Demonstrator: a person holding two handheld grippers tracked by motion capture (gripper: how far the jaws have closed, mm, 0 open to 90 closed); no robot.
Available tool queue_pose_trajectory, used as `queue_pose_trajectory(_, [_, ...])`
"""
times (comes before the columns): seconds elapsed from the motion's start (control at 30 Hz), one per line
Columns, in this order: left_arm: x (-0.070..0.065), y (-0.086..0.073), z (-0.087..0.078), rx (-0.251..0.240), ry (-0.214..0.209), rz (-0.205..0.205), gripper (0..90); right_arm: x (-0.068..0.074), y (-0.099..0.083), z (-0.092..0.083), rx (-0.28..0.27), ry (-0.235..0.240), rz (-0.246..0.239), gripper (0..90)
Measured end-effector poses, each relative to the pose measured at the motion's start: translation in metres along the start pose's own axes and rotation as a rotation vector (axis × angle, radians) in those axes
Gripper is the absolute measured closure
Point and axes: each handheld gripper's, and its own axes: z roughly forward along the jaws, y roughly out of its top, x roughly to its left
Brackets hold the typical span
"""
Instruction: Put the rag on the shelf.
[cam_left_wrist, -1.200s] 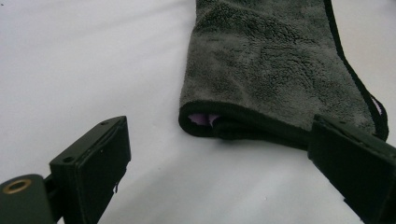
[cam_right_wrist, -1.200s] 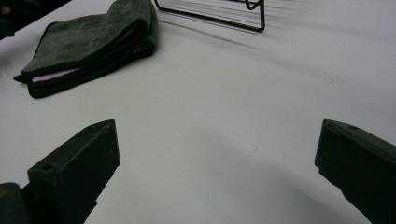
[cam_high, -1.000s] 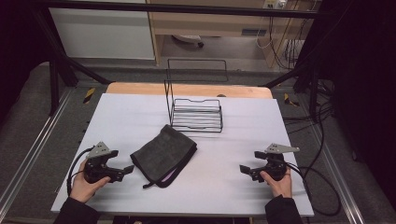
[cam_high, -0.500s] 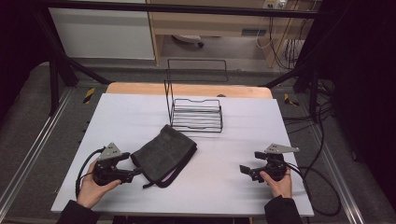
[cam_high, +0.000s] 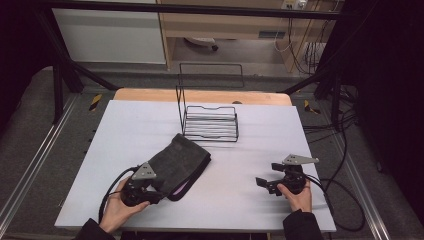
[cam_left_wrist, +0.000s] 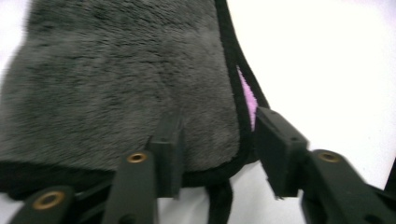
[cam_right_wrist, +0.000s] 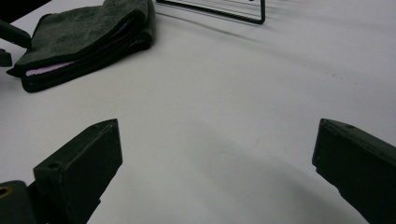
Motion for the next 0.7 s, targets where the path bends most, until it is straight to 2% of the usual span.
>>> queue_pose_trajectory(0.07, [-0.003,0.000,0.003,0.011,-0.007,0.009,58.1,0.000,0.000,0.000,0.001,-0.001,-0.001,2.2])
queue_pose_trajectory(0.17, [-0.006,0.000,0.007,0.031,0.018,0.026,63.4,0.000,0.000,0.000,0.002,-0.001,-0.004,2.3])
queue_pose_trajectory(0.2, [-0.006,0.000,0.007,0.031,0.020,0.022,63.4,0.000,0.000,0.000,0.002,-0.001,-0.004,2.3])
queue_pose_trajectory(0.33, [-0.003,-0.001,0.007,0.031,0.014,0.005,72.9,0.000,0.000,0.000,0.002,0.000,-0.002,2.5])
queue_pose_trajectory(0.37, [-0.002,-0.001,0.007,0.035,0.014,0.004,72.9,0.000,0.000,0.000,0.002,0.000,-0.002,2.5])
queue_pose_trajectory(0.43, [-0.001,0.000,0.006,0.045,0.018,0.003,79.5,0.000,0.000,0.000,0.003,-0.001,-0.005,2.5])
queue_pose_trajectory(0.5, [0.001,0.001,0.005,0.045,0.012,-0.010,81.7,0.000,0.000,0.000,0.003,0.000,-0.003,2.5])
queue_pose_trajectory(0.57, [0.002,0.003,0.003,0.026,-0.004,-0.031,82.5,0.000,0.000,0.000,0.003,0.001,-0.003,2.6])
queue_pose_trajectory(0.7, [0.000,0.009,-0.003,-0.051,-0.050,-0.057,83.5,0.000,0.000,0.001,0.002,0.002,-0.006,2.7])
